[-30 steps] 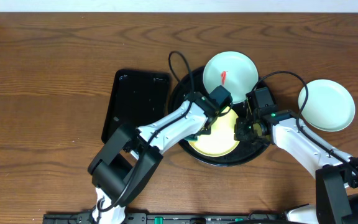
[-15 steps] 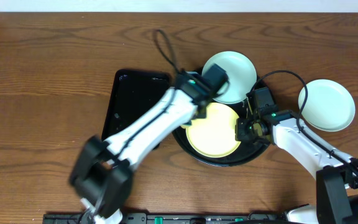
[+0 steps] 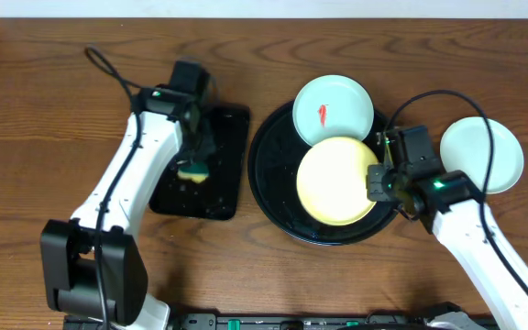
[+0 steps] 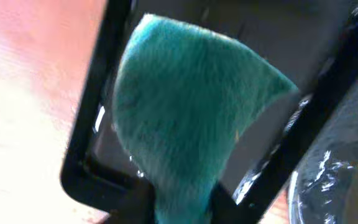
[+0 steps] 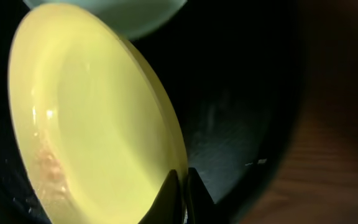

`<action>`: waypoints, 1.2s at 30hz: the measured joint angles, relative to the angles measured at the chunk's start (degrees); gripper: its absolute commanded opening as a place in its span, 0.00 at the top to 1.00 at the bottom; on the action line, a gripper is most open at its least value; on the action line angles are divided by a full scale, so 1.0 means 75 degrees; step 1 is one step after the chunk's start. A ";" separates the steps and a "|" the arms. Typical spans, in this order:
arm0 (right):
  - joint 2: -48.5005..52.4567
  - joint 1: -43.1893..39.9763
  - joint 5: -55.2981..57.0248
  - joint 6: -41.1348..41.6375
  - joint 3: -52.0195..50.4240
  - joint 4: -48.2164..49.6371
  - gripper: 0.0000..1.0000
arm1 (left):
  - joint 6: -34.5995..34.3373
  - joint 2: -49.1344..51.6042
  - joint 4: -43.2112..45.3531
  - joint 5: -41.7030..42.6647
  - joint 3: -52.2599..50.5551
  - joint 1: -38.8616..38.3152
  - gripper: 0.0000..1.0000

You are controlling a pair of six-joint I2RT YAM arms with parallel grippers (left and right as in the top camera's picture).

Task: Clean dirty plates on tray and stack at the side
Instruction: 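Return the sponge to the black tray with the left gripper, then lift the yellow plate with the right gripper and stack it on the pale green plate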

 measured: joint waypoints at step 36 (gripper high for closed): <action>-0.0344 0.4998 0.7294 -0.1559 0.0962 -0.1014 0.99 | 0.0833 -0.2993 -0.0615 0.1186 -0.0291 0.0283 0.17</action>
